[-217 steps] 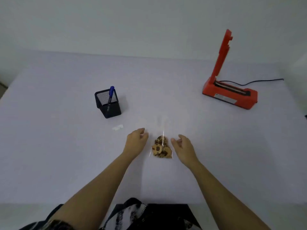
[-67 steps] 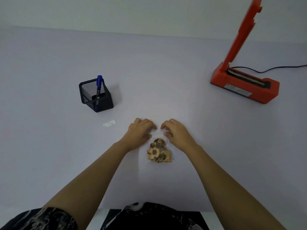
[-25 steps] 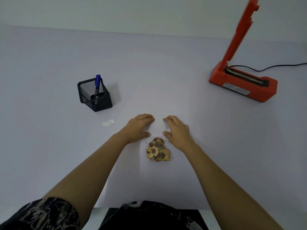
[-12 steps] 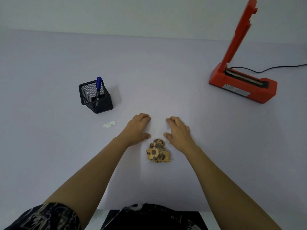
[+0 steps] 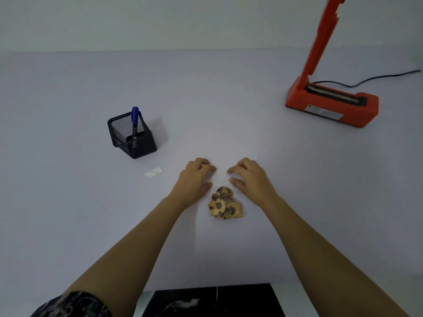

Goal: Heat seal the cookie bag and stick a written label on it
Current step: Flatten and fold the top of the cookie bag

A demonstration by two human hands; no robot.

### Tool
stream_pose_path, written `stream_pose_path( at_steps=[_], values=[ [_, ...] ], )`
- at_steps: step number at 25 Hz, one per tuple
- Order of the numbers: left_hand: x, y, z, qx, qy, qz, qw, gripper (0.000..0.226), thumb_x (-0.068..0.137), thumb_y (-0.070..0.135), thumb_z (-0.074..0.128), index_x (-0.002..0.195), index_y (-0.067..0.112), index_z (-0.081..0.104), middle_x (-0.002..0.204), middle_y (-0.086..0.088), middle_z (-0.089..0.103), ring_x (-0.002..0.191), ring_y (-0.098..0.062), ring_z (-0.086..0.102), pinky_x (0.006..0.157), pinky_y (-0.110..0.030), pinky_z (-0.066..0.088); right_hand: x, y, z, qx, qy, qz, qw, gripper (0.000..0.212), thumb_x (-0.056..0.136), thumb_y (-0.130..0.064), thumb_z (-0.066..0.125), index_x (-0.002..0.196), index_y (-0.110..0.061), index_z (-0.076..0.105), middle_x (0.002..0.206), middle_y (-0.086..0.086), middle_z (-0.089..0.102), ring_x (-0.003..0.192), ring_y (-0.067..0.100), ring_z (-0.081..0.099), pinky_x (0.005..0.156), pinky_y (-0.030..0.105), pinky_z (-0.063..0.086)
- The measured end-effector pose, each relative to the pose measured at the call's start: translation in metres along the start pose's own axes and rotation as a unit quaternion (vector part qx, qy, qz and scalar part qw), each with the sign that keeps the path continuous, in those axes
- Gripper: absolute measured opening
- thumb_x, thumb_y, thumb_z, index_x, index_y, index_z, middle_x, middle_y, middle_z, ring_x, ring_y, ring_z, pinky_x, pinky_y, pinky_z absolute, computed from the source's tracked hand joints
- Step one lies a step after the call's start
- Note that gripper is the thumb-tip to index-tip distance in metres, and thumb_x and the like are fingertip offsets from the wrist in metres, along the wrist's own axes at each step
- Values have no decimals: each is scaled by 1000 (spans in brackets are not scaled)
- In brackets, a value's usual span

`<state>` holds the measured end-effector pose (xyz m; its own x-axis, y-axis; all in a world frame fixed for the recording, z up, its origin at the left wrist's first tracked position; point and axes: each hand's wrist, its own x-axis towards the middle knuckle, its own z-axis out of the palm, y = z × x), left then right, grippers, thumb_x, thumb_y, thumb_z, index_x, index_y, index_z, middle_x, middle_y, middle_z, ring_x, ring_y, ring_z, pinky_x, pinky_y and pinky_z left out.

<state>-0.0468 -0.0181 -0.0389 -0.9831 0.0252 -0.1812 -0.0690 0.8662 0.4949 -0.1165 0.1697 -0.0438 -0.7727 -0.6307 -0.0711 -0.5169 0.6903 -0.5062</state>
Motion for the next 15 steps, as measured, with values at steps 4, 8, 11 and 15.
stream_pose_path(
  at_steps=[4,8,11,15],
  values=[
    [-3,-2,0,28,-15,19,999,35,89,21,58,124,13,57,127,-6,53,112,-27,45,92,-40,43,-1,3,4,19,0,-5,1000,24,86,-18,62,109,-11,66,103,10,59,95,27,53,81,38,45],
    [-5,-5,1,39,-13,25,999,33,91,22,55,123,15,58,127,-4,56,113,-26,47,92,-41,44,-2,10,4,26,-1,-30,999,24,89,-18,59,110,-9,66,102,10,60,94,26,53,82,36,45],
    [-6,-3,1,43,-15,14,999,32,92,20,54,123,15,57,127,-4,55,113,-26,48,90,-41,45,0,14,4,61,-6,-32,998,23,90,-15,56,109,-7,67,100,10,59,93,24,53,83,30,44],
    [-5,8,-9,20,22,-19,999,34,91,13,53,125,14,55,131,-3,52,111,-27,49,86,-45,46,-3,19,-9,126,23,-22,992,21,91,-14,55,107,-6,67,96,9,59,89,13,51,82,22,41]
  ],
)
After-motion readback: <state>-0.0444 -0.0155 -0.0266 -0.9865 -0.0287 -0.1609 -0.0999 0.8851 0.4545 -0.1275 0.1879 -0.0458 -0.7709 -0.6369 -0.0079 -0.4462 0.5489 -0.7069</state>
